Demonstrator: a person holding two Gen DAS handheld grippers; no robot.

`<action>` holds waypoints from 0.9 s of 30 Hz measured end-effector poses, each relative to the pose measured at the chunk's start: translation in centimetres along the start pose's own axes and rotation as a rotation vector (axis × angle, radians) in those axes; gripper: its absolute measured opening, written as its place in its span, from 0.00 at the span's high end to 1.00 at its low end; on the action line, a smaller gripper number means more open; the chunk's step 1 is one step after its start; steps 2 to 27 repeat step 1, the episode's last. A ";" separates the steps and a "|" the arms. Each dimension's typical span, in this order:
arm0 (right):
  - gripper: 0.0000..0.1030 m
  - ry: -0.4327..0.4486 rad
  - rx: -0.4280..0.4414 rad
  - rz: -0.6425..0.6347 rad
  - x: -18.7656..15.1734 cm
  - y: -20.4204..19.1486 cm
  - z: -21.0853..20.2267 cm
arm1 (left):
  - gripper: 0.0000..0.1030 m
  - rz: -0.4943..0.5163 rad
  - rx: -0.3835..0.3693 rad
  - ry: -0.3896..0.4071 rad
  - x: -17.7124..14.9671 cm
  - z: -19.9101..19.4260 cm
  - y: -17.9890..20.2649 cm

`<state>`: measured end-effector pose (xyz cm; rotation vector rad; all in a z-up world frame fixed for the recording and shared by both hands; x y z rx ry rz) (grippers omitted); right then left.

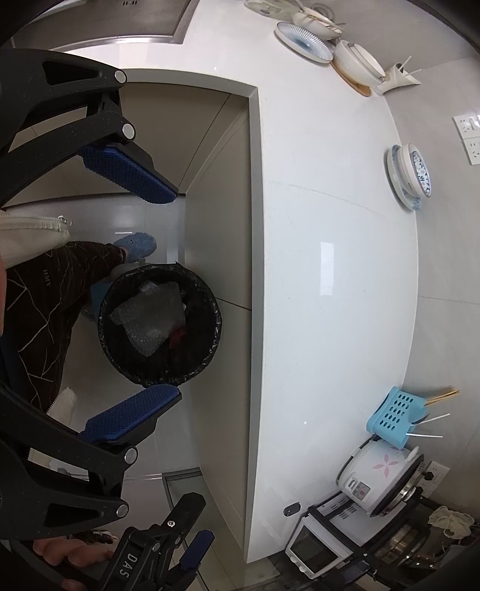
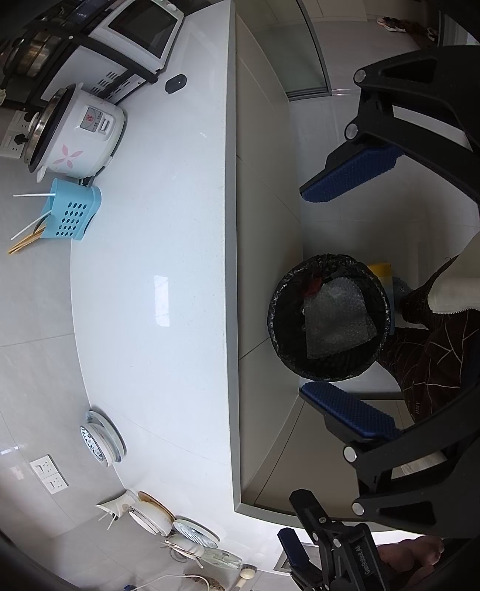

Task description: Collect trash

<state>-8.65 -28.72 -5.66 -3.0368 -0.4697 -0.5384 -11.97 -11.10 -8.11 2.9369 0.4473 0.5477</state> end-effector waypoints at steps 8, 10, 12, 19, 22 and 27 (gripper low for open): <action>0.09 -0.001 0.000 0.000 0.0 0.0 0.0 | 0.07 -0.001 -0.003 -0.004 -0.1 0.1 0.0; 0.09 -0.001 0.000 0.000 0.0 0.0 0.0 | 0.07 -0.001 -0.003 -0.004 -0.1 0.1 0.0; 0.09 -0.001 0.000 0.000 0.0 0.0 0.0 | 0.07 -0.001 -0.003 -0.004 -0.1 0.1 0.0; 0.09 -0.001 0.000 0.000 0.0 0.0 0.0 | 0.07 -0.001 -0.003 -0.004 -0.1 0.1 0.0; 0.09 -0.001 0.000 0.000 0.0 0.0 0.0 | 0.07 -0.001 -0.003 -0.004 -0.1 0.1 0.0; 0.09 -0.001 0.000 0.000 0.0 0.0 0.0 | 0.07 -0.001 -0.003 -0.004 -0.1 0.1 0.0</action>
Point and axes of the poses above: each gripper's, at about its wrist camera, not at the fingertips, and z roughly the way its jaws point, y to its right, x to its top, the point moved 9 cm from there along z, roughly the way its jaws point, and after that the axes turned 10 degrees about -z, right-handed, at the moved point
